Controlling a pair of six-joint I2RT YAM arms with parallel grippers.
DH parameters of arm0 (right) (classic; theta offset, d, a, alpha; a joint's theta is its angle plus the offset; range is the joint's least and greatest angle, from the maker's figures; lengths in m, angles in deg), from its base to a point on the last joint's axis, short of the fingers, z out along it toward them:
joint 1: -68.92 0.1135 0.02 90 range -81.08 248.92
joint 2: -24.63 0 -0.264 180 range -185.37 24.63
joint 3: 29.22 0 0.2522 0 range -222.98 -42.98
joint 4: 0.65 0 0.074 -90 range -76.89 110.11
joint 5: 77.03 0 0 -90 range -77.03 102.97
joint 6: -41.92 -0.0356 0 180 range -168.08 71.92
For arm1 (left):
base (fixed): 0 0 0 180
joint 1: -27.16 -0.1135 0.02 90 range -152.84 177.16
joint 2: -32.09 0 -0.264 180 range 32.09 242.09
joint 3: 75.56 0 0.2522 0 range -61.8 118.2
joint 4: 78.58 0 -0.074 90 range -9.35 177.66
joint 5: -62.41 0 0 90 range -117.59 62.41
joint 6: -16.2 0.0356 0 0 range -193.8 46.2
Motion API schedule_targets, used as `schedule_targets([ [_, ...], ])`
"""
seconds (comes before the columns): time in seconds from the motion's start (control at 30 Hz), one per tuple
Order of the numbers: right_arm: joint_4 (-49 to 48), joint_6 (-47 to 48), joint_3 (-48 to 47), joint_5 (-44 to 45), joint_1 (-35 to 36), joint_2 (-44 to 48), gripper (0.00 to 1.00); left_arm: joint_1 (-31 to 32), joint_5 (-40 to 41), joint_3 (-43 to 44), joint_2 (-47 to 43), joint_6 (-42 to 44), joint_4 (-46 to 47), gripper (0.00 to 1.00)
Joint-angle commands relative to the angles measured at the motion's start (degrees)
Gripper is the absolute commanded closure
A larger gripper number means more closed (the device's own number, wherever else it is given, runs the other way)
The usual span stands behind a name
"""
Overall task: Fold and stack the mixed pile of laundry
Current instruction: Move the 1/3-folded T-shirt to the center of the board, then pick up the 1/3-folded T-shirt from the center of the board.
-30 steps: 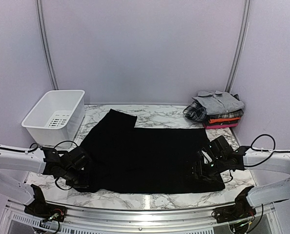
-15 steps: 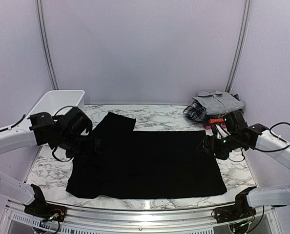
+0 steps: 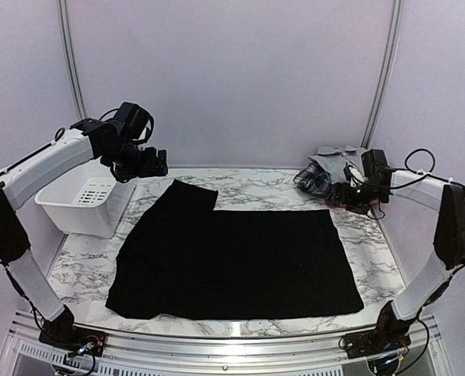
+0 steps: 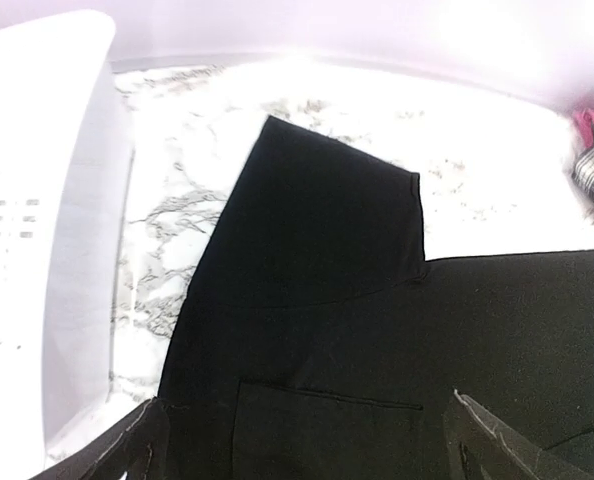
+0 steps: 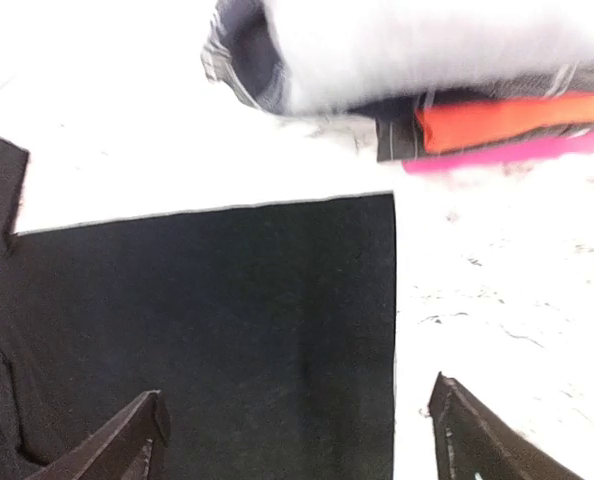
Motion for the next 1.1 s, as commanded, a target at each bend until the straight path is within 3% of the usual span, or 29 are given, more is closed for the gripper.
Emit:
schedule_targets([
  [0.0,-2.84,5.12,-2.69,-5.46,-0.69,-4.69,0.18,-1.83,-6.34,2.08,3.16,4.99,2.03,0.01],
  [0.23,-8.65,4.39,-3.25,0.00,-0.75,-11.91,0.37,-3.24,-6.56,3.61,7.33,6.22,3.96,0.01],
  [0.5,-11.53,4.50,-5.66,4.11,-0.71,-18.35,0.46,-5.60,-8.94,4.19,9.61,6.01,5.77,0.01],
  [0.67,-12.82,4.39,-6.70,5.28,-0.53,-21.22,0.49,-5.97,-8.56,4.23,10.33,6.43,6.18,0.01],
  [1.07,-13.26,4.99,-8.79,7.21,2.02,-26.56,0.47,-9.95,-9.84,2.02,11.98,6.73,6.51,0.01],
])
